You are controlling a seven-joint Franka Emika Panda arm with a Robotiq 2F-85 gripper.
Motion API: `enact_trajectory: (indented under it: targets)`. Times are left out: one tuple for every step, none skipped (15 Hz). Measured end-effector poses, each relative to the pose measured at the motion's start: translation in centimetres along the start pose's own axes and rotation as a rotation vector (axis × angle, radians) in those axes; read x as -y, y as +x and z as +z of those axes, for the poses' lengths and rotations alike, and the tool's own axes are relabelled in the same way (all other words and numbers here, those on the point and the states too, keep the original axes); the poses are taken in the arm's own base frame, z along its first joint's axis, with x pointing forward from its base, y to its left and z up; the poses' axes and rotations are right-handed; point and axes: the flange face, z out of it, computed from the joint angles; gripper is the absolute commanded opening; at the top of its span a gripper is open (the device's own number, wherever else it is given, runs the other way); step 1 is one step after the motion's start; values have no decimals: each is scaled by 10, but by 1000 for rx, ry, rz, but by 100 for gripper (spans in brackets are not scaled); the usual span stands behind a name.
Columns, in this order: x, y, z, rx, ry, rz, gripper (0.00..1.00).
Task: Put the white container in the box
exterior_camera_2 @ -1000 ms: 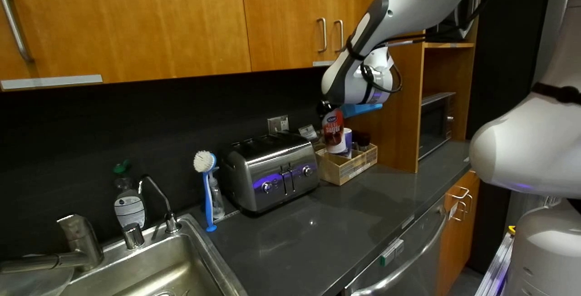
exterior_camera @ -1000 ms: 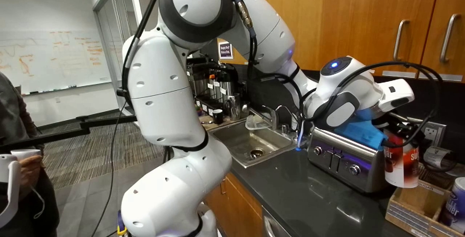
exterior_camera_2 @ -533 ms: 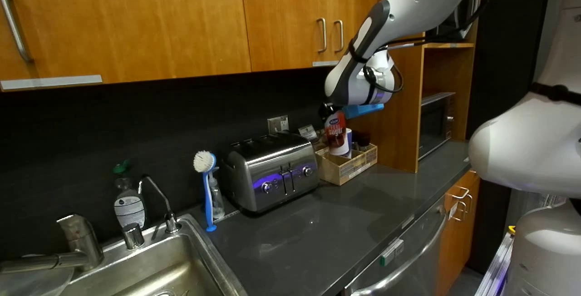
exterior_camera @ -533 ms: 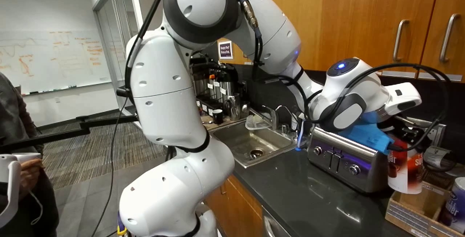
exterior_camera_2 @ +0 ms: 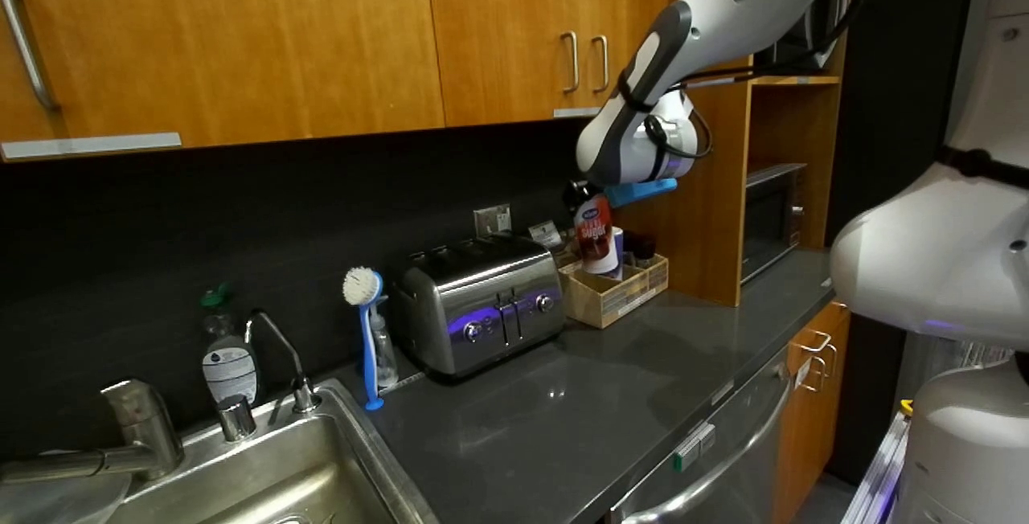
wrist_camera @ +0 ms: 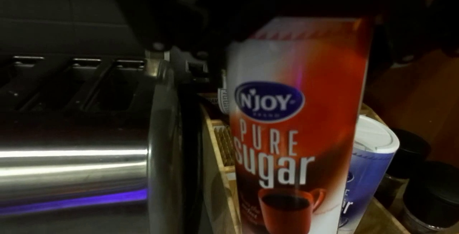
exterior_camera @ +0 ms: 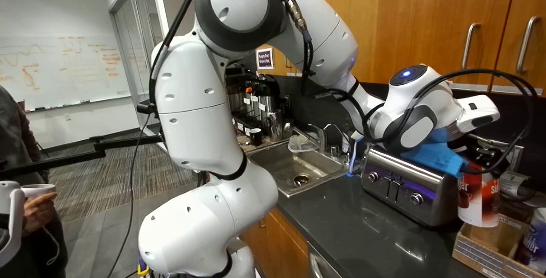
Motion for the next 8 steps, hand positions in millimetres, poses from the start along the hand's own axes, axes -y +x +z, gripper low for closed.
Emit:
enact_trajectory:
  targets:
    - [2,1,1,4,5,-2,61]
    - [4,2,2,7,9,-3,61]
    - [5,4,3,10,12,-5,61]
    - [6,5,3,12,15,-6,61]
    - [7,6,4,13,18,-7,61]
    - [9,8,4,16,19,-9,61]
    - [9,9,5,20,19,-12,61]
    - [10,10,5,22,18,-14,61]
